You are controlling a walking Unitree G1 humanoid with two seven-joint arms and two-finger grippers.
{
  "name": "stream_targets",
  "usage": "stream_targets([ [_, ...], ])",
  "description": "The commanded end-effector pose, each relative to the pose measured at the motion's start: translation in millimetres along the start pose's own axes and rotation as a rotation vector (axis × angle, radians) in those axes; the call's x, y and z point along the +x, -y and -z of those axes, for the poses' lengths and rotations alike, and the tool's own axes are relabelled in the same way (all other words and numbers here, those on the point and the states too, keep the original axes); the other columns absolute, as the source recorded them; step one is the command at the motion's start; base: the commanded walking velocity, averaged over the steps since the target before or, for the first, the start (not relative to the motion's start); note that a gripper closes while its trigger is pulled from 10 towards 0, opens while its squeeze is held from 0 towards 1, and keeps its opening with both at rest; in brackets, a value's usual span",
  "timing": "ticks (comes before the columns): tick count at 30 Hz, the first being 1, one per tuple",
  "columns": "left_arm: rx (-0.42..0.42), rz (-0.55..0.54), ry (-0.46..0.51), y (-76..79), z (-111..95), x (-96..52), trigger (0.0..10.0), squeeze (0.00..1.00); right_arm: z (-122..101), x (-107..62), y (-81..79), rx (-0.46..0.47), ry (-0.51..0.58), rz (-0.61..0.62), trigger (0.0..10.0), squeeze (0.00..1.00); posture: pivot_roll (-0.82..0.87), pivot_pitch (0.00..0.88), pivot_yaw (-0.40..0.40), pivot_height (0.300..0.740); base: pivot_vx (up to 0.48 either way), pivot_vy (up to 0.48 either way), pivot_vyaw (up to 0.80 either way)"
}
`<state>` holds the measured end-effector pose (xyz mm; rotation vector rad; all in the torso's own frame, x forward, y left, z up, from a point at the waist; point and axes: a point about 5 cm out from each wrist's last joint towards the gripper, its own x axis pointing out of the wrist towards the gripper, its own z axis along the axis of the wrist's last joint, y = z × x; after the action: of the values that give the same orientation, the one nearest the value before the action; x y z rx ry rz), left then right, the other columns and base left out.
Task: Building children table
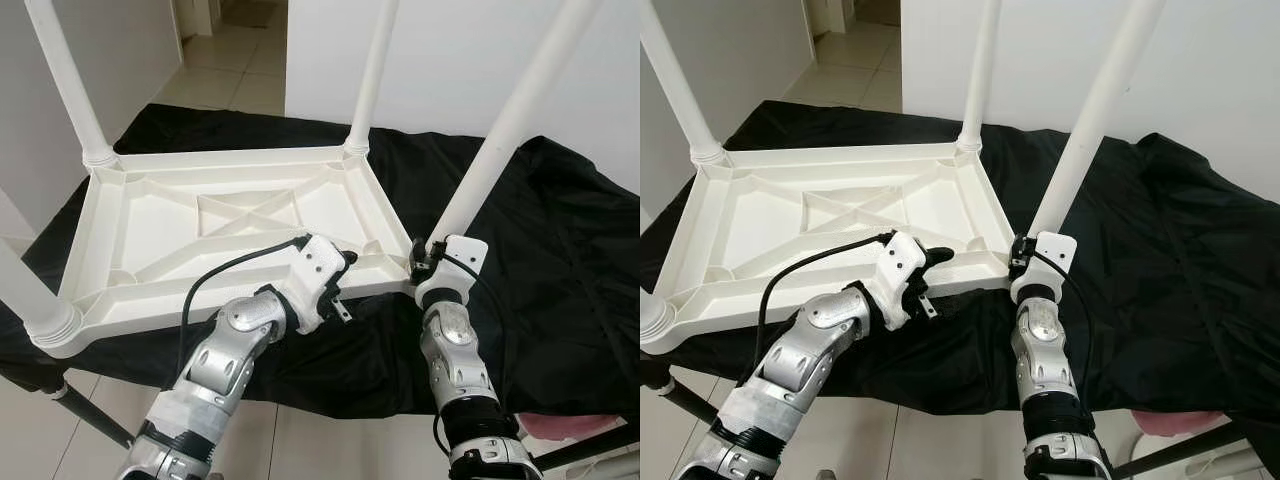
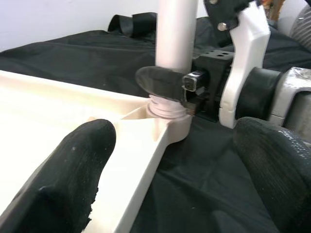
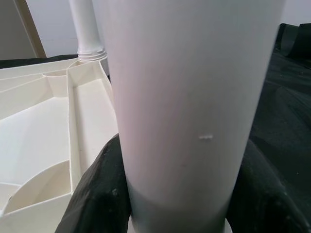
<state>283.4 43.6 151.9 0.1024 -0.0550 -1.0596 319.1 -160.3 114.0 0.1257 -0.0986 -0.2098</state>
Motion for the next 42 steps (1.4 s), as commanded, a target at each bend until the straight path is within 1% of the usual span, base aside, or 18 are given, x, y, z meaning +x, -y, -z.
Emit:
stream_targets([
  [1,-0.008,-0.169,-0.009,-10.7,2.6,0.3,10.0,0.0,-1.0,-1.0,13.1,0.056,0.014,0.056,10.0,0.0,-0.01,0.0,-0.044,0.74,0.0,0.0,0.0],
  [2,-0.013,-0.173,-0.004,-11.7,1.0,1.2,10.0,0.0,-3.7,-0.7,13.4,0.07,0.038,0.037,10.0,1.0,0.0,0.0,-0.044,0.74,0.0,0.0,0.0],
  [8,0.005,-0.174,0.01,-12.0,-2.8,3.9,10.0,0.0,-7.2,1.0,15.6,0.053,0.056,0.013,10.0,1.0,0.0,0.0,-0.054,0.74,0.0,0.0,0.0],
  [9,0.018,-0.174,0.021,-12.3,-5.1,5.3,10.0,0.0,-8.8,2.0,16.9,0.051,0.058,-0.01,10.0,0.32,0.0,0.0,-0.052,0.74,0.0,0.0,0.0],
  [10,0.018,-0.174,0.021,-12.3,-5.1,5.3,10.0,0.0,-8.8,2.0,16.9,0.051,0.058,-0.01,10.0,0.32,0.0,0.0,-0.052,0.74,0.0,0.0,0.0],
  [11,0.038,-0.164,0.019,-12.4,-6.8,7.3,10.0,0.0,-8.4,1.7,17.5,0.029,0.052,-0.068,10.0,0.0,0.01,0.0,-0.054,0.74,0.0,0.0,0.0],
  [13,0.059,-0.147,0.028,-13.5,-10.3,9.3,10.0,0.0,-5.6,0.3,15.3,0.004,0.034,-0.18,10.0,0.0,0.0,0.0,-0.044,0.74,0.0,0.0,0.0],
  [14,0.059,-0.147,0.028,-13.5,-10.3,9.3,10.0,0.0,-5.6,0.3,15.3,0.004,0.034,-0.18,10.0,0.0,0.0,0.0,-0.044,0.74,0.0,0.0,0.0],
  [16,0.08,-0.124,0.025,-14.8,-11.6,10.9,10.0,0.0,-6.0,0.9,14.1,-0.024,0.039,-0.261,10.0,0.0,-0.01,0.0,-0.041,0.74,0.0,0.0,0.0],
  [19,0.092,-0.115,0.022,-15.1,-11.9,11.5,10.0,0.0,-6.7,1.5,13.8,-0.041,0.044,-0.288,10.0,0.0,-0.01,0.0,-0.041,0.74,0.0,0.0,0.0],
  [21,0.11,-0.099,0.02,-17.9,-13.8,12.2,10.0,0.0,-8.0,3.7,10.2,-0.089,0.048,-0.384,10.0,0.0,-0.01,0.0,-0.032,0.74,0.0,0.0,0.0],
  [23,0.11,-0.099,0.02,-17.9,-13.8,12.2,10.0,0.0,-8.0,3.7,10.2,-0.089,0.048,-0.384,10.0,0.0,-0.01,0.0,-0.032,0.74,0.0,0.0,0.0],
  [29,0.136,-0.079,0.011,-22.9,-14.3,13.4,10.0,0.0,-3.6,9.0,11.0,-0.167,-0.004,-0.543,10.0,0.0,-0.01,0.0,-0.031,0.74,0.0,0.0,0.0],
  [35,0.144,-0.064,0.007,-22.5,-14.1,13.9,10.0,0.0,-0.9,10.9,15.8,-0.201,-0.042,-0.606,10.0,0.0,-0.01,0.0,-0.029,0.74,0.0,0.0,0.0],
  [36,0.147,-0.045,-0.004,-20.6,-11.6,12.5,10.0,0.0,-0.3,12.7,20.0,-0.229,-0.055,-0.63,8.3,0.0,-0.01,0.0,-0.022,0.74,0.0,0.0,0.0],
  [37,0.147,-0.045,-0.004,-20.6,-11.6,12.5,10.0,0.0,-0.3,12.7,20.0,-0.229,-0.055,-0.63,8.3,0.0,-0.01,0.0,-0.022,0.74,0.0,0.0,0.0],
  [38,0.147,-0.022,-0.02,-17.7,-7.8,10.8,10.0,0.0,0.0,14.8,24.6,-0.254,-0.065,-0.644,0.0,0.0,-0.01,0.0,-0.022,0.74,0.0,0.0,0.0],
  [42,0.153,0.018,-0.044,-11.0,-1.7,8.7,10.0,0.0,1.7,19.1,33.9,-0.275,-0.088,-0.618,0.0,0.0,0.0,0.0,-0.023,0.74,0.0,0.0,0.0],
])
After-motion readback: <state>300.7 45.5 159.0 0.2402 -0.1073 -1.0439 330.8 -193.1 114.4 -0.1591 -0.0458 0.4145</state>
